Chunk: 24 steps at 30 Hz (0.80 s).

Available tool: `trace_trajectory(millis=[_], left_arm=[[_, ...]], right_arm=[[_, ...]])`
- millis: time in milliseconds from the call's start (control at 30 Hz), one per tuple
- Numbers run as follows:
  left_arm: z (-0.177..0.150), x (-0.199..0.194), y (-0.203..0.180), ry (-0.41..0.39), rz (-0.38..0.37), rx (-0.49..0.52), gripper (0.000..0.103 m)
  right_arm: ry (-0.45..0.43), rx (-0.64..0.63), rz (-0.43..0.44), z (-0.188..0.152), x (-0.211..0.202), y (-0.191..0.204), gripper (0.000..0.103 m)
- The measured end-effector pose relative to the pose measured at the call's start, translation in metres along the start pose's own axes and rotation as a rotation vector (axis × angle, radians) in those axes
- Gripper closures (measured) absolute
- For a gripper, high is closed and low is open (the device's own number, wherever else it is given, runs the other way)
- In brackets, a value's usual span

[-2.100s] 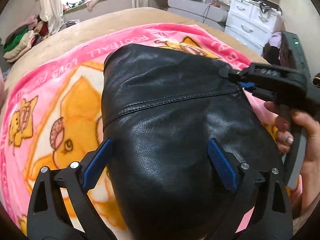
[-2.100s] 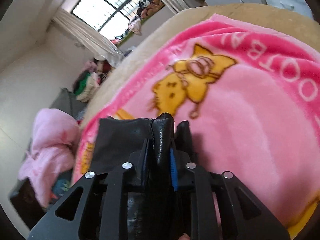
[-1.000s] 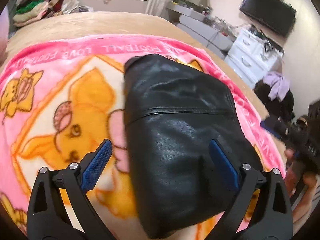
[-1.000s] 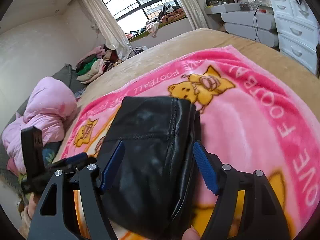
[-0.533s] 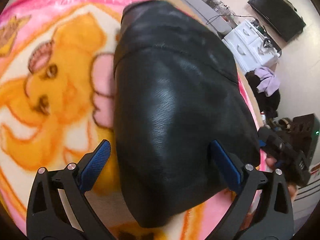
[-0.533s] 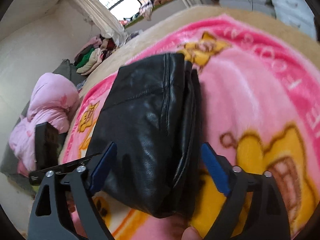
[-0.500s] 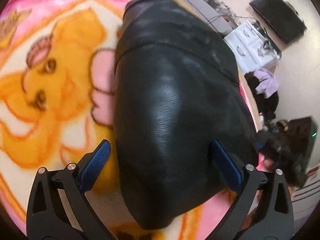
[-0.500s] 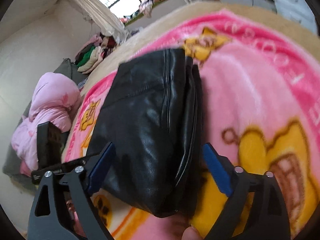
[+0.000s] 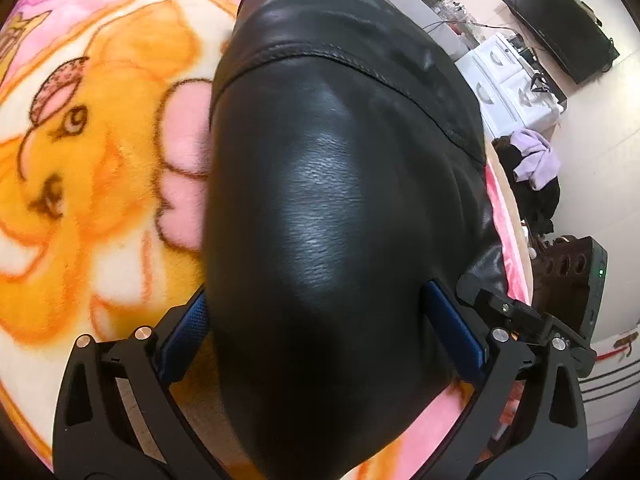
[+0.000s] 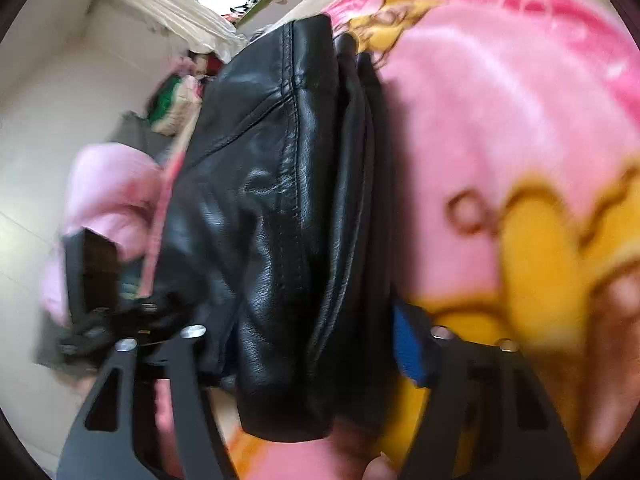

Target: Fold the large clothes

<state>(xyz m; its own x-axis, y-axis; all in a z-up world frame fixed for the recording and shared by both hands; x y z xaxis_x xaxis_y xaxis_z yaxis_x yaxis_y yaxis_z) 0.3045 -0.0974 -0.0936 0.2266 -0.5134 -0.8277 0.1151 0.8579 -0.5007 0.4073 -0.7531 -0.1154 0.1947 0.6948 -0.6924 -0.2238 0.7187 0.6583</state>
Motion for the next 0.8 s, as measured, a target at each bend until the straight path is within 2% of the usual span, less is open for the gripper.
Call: trace_trajectory(millis=[133,267,467,600,800], left_arm=[[0.001,0.001,-0.004,-0.005,0.019,0.013,0.009],[0.001,-0.004,-0.002,-0.020,0.021,0.017,0.015],[-0.001,-0.021,0.017,-0.074,0.088,0.000,0.016],[-0.002,-0.027,0.034,-0.082,0.085,-0.043,0.016],[-0.002,-0.028,0.032,-0.084,0.086,-0.044,0.016]], right_arm=[[-0.002,-0.009,0.003,-0.002,0.001,0.003,0.049],[-0.011,-0.055,0.007,-0.003,0.001,0.012,0.049],[0.008,-0.122,0.012,0.000,0.017,0.034,0.049],[0.018,-0.178,-0.012,0.006,0.029,0.046,0.049],[0.020,-0.165,-0.022,0.016,0.028,0.042,0.046]])
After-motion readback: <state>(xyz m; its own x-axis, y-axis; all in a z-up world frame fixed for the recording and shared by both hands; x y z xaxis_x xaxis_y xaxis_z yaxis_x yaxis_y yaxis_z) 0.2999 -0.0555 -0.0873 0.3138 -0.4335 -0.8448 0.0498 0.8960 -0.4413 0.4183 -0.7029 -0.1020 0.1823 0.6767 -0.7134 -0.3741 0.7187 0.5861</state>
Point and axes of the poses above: each gripper's, at about its wrist camera, not at the fingertips, and x roughly the way its jaws point, y to its left, z to its top, the point moved 6 cm from there along x, roughly the way its jaws point, and after that the axes turned 7 degrees about y, right-handed, at the moved point
